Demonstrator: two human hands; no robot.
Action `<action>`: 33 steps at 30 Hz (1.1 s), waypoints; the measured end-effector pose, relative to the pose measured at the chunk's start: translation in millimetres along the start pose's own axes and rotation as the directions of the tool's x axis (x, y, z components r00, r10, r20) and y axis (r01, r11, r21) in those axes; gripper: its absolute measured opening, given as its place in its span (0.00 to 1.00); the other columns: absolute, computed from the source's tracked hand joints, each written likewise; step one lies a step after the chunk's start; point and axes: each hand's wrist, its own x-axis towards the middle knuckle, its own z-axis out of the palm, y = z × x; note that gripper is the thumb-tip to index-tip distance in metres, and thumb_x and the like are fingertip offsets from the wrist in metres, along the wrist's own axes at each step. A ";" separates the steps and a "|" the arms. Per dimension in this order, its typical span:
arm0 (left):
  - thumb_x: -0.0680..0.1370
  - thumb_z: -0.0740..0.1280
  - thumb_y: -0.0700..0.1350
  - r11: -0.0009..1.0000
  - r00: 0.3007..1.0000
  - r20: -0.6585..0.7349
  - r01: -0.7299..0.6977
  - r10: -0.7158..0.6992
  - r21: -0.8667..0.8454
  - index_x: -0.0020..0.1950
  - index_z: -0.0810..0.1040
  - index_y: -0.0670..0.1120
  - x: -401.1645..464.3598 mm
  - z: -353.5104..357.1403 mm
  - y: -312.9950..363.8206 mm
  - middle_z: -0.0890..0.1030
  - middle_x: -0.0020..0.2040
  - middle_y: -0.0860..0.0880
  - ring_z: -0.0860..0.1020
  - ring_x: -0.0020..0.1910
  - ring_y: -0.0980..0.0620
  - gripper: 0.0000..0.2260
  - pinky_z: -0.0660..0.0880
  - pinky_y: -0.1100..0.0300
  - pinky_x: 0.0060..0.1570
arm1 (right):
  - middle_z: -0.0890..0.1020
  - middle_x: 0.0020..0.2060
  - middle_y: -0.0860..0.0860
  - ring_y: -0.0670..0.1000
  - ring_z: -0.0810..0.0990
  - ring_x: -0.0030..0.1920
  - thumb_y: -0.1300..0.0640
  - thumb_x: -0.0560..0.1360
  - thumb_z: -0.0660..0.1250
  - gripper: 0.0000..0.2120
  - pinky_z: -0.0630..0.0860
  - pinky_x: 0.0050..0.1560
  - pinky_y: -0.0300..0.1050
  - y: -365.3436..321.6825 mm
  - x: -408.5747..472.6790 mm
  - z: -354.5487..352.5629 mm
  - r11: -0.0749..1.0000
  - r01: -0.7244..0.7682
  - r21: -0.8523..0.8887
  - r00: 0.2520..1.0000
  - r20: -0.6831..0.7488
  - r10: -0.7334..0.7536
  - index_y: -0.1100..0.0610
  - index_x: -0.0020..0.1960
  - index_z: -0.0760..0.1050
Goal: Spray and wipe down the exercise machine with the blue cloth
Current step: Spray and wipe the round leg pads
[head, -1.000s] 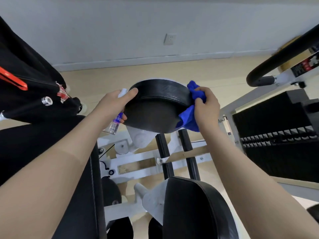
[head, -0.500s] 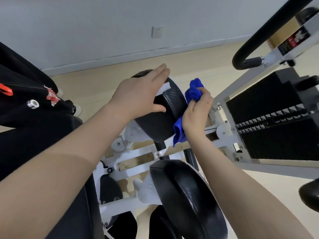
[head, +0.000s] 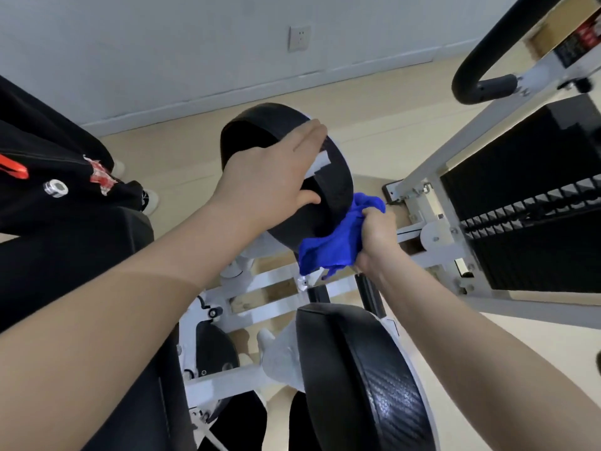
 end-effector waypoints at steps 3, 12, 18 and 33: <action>0.75 0.66 0.56 0.992 0.991 -0.040 0.130 -0.130 0.001 0.76 0.52 0.47 4.4 2.3 6.5 0.53 0.77 0.54 0.78 0.52 0.40 0.36 0.67 0.55 0.37 | 0.74 0.47 0.50 0.48 0.75 0.45 0.66 0.76 0.51 0.12 0.74 0.51 0.40 -29.7 -2.3 0.5 0.915 0.401 -0.048 0.916 0.008 -0.401 0.51 0.51 0.65; 0.71 0.70 0.44 0.943 0.952 -0.171 0.282 -0.252 0.178 0.72 0.63 0.41 12.3 20.8 8.4 0.62 0.73 0.36 0.62 0.20 0.48 0.31 0.50 0.67 0.21 | 0.75 0.45 0.53 0.54 0.74 0.47 0.70 0.74 0.50 0.14 0.73 0.48 0.48 -13.5 35.6 37.6 0.925 0.221 -0.310 0.928 0.358 -0.102 0.55 0.53 0.65; 0.66 0.71 0.41 0.963 0.962 -0.256 0.151 -0.092 0.223 0.68 0.69 0.42 3.5 33.1 4.5 0.68 0.69 0.36 0.60 0.16 0.51 0.31 0.57 0.68 0.19 | 0.74 0.43 0.49 0.47 0.72 0.41 0.71 0.73 0.52 0.17 0.70 0.41 0.36 -50.8 30.2 25.8 0.913 0.408 -0.019 0.869 0.316 -0.381 0.50 0.45 0.68; 0.72 0.67 0.46 0.987 0.959 -0.253 0.101 -0.131 -0.126 0.74 0.58 0.43 -6.1 31.8 -2.3 0.60 0.75 0.47 0.76 0.26 0.43 0.32 0.65 0.62 0.20 | 0.75 0.45 0.46 0.48 0.74 0.45 0.66 0.74 0.56 0.15 0.70 0.48 0.45 -46.4 -28.3 25.7 0.746 0.656 -0.116 0.749 0.222 -0.624 0.46 0.49 0.68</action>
